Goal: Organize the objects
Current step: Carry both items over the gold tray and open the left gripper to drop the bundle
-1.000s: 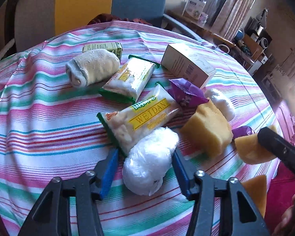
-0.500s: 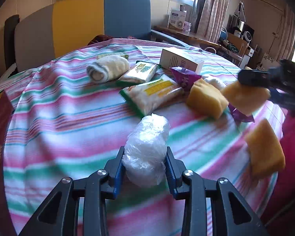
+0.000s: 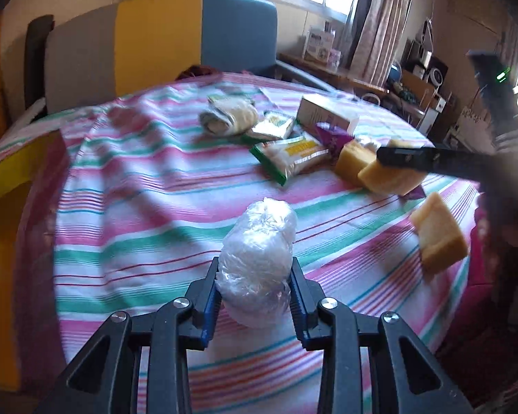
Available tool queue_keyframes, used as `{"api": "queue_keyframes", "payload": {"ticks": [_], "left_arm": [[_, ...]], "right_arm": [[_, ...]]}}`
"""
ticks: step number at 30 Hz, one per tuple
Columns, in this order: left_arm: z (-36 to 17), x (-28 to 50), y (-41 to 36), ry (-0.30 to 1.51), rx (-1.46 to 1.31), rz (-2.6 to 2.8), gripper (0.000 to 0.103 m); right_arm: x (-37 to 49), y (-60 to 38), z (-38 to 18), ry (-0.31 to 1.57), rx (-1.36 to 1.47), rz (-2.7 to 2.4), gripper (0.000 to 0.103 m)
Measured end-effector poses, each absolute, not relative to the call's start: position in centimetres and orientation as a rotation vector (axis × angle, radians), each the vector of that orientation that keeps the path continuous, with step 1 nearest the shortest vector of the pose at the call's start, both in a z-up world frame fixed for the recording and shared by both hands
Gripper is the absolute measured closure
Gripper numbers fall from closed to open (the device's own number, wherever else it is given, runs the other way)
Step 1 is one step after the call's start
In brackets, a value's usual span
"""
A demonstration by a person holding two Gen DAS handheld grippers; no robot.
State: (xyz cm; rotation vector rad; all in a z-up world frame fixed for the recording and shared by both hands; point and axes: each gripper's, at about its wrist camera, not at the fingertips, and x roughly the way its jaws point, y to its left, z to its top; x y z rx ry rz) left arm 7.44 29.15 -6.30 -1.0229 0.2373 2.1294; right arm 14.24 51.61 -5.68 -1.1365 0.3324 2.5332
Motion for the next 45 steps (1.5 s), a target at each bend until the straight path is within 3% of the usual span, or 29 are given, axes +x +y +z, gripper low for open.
{"api": "queue_keyframes", "payload": {"ticks": [19,30,45], "left_arm": [[0.1,6.8,17.1,0.155,-0.906,2.325,0.068],[-1.7,3.1,7.7,0.181,-1.086,2.527,0.068],[-4.7,-1.5,1.2,0.152,-1.302,2.657,0.067]], "right_arm": [[14.1,50.6,-5.4,0.281,-1.117,2.558,0.04],[14.3,45.4,-2.7,0.144,-0.965,2.798,0.04],[11.1,29.1,0.2,0.233,-0.929,3.172,0.04]]}}
